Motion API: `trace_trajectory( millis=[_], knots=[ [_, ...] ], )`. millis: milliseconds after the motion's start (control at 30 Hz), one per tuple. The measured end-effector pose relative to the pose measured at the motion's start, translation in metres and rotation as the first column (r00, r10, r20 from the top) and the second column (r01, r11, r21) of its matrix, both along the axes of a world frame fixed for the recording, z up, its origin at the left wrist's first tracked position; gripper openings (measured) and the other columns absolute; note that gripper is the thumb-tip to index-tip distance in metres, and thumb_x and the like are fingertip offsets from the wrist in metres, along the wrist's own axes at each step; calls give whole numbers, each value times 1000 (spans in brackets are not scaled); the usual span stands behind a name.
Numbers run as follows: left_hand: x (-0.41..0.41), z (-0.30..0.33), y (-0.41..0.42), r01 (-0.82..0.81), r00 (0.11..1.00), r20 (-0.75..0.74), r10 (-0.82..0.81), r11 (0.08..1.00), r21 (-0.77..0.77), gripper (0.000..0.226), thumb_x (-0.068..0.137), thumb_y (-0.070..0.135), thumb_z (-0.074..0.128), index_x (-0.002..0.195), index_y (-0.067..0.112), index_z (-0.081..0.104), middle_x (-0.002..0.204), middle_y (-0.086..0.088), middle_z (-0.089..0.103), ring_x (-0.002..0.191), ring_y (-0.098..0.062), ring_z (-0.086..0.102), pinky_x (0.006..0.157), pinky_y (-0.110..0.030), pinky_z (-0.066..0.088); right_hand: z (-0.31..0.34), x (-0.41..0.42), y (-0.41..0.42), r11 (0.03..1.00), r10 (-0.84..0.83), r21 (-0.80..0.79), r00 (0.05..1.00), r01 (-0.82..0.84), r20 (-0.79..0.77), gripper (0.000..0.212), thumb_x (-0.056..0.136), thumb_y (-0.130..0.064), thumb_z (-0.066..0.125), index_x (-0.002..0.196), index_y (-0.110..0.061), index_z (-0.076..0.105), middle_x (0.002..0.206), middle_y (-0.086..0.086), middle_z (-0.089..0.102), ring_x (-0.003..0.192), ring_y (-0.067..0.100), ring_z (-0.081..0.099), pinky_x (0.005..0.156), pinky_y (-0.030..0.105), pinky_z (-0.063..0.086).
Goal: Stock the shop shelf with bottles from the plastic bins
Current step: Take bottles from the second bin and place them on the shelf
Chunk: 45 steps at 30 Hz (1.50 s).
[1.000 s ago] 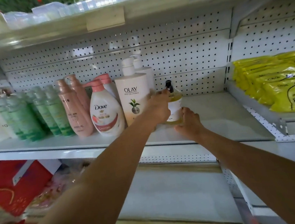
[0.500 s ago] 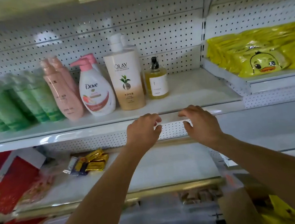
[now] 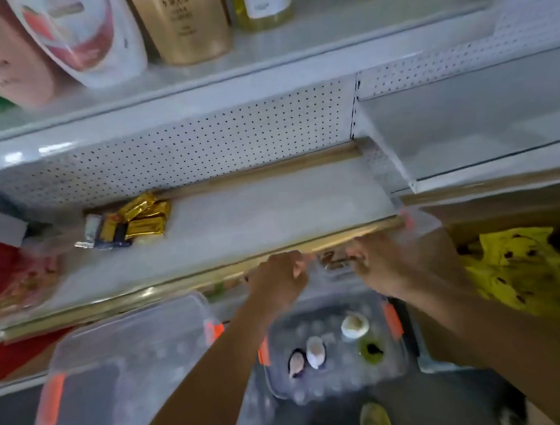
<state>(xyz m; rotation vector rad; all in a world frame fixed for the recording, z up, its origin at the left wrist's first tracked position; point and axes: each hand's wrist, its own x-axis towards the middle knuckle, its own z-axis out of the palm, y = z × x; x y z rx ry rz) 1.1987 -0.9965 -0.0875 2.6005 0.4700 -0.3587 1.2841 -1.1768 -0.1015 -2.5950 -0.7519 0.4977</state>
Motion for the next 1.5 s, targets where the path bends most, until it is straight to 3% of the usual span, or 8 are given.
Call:
trace_trajectory(
  millis=[167, 267, 333, 467, 767, 967, 1200, 1500],
  knots=[
    [-10, -102, -24, -42, 989, -150, 10, 977, -210, 23, 88, 34, 56, 108, 28, 65, 106, 5, 71, 98, -19, 65, 86, -29, 50, -103, -16, -28, 985, -85, -167, 974, 50, -210, 27, 95, -21, 53, 121, -15, 58, 122, 4, 58, 114, 23, 57, 89, 31, 45],
    [-17, -159, -46, -60, 976, -216, -4, 956, -287, 29, 87, 33, 53, 109, 19, 66, 107, -2, 71, 101, -22, 64, 88, -30, 49, -155, -28, -42, 970, -117, -240, 945, 43, -304, 6, 92, -16, 54, 94, -21, 57, 111, 8, 59, 114, 27, 58, 78, 28, 40],
    [-23, -195, -60, -46, 965, -262, -30, 958, -282, 26, 90, 29, 54, 110, 18, 66, 111, -5, 70, 105, -24, 63, 90, -32, 48, -189, -35, -51, 955, -154, -291, 928, 52, -339, 13, 90, -14, 55, 85, -24, 47, 112, 10, 60, 112, 27, 59, 71, 25, 34],
    [-35, -263, -85, -22, 949, -301, -92, 935, -353, 25, 98, 25, 50, 114, 14, 66, 113, -4, 69, 103, -17, 64, 91, -22, 45, -252, -49, -66, 912, -248, -401, 899, 91, -361, 24, 93, -19, 52, 116, -14, 54, 120, 7, 61, 112, 26, 59, 84, 30, 44],
    [-32, -399, -130, -38, 865, -471, -171, 915, -402, 43, 102, 17, 35, 145, 13, 39, 147, -7, 45, 129, -23, 48, 106, -29, 36, -374, -61, -73, 876, -244, -481, 899, 44, -363, 37, 94, -17, 53, 129, -10, 43, 126, 11, 50, 118, 29, 51, 91, 35, 44],
    [-15, -445, -144, -287, 821, -570, -36, 837, -466, 51, 100, 4, 36, 149, 14, 29, 150, -11, 40, 135, -25, 41, 107, -30, 33, -410, -52, -66, 829, -111, -554, 947, -79, -302, 37, 96, -16, 52, 130, -10, 40, 123, 10, 53, 110, 29, 60, 82, 36, 48],
    [-14, -463, -146, -357, 806, -592, -1, 797, -488, 52, 95, -1, 36, 144, 17, 40, 138, -12, 53, 124, -27, 52, 97, -30, 41, -411, -43, -58, 767, 73, -616, 979, -177, -190, 25, 99, -11, 41, 122, -10, 51, 117, 7, 64, 109, 27, 64, 84, 33, 50],
    [-18, -429, -140, -354, 853, -522, 8, 743, -567, 49, 98, 3, 40, 144, 18, 35, 127, -2, 51, 113, -18, 50, 97, -28, 39, -368, -43, -57, 742, 63, -647, 980, -173, -190, 19, 94, -9, 49, 108, -12, 61, 110, 4, 69, 106, 25, 66, 81, 31, 48]
  ],
)
